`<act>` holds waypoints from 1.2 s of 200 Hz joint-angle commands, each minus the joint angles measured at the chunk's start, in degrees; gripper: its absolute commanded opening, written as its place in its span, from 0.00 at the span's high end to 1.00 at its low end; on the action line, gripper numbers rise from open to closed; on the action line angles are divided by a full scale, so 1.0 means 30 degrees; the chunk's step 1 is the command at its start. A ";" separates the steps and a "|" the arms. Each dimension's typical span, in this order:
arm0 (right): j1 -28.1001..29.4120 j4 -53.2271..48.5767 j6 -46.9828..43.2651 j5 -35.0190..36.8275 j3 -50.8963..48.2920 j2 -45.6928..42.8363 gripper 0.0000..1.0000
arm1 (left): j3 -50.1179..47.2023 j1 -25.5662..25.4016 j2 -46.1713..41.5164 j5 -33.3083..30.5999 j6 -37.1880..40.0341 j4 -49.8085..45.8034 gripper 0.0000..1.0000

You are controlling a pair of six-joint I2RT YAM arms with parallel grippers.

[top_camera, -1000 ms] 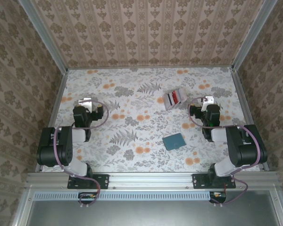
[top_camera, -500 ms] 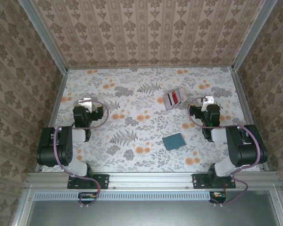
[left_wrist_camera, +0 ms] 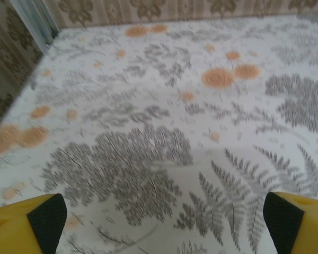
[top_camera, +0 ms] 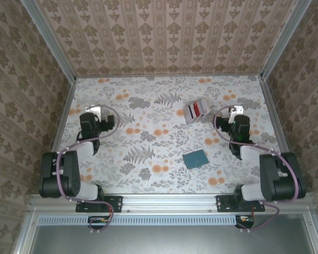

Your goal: Put the credit cards into the card holder

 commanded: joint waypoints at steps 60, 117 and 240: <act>-0.0113 -1.2404 0.5665 -0.2899 0.5561 -0.3295 0.00 | 0.6955 0.0050 -0.1154 0.4664 -0.5246 -1.2136 0.00; -0.0113 -1.6635 0.6095 -0.5157 0.9737 0.0316 0.02 | 0.9360 -0.4053 0.1304 0.5196 -0.5580 -1.3591 0.00; 0.1177 -2.1476 0.5666 -0.8046 2.1061 1.2372 0.13 | 1.2234 -0.8988 0.5986 0.7712 -0.6713 -1.3475 0.00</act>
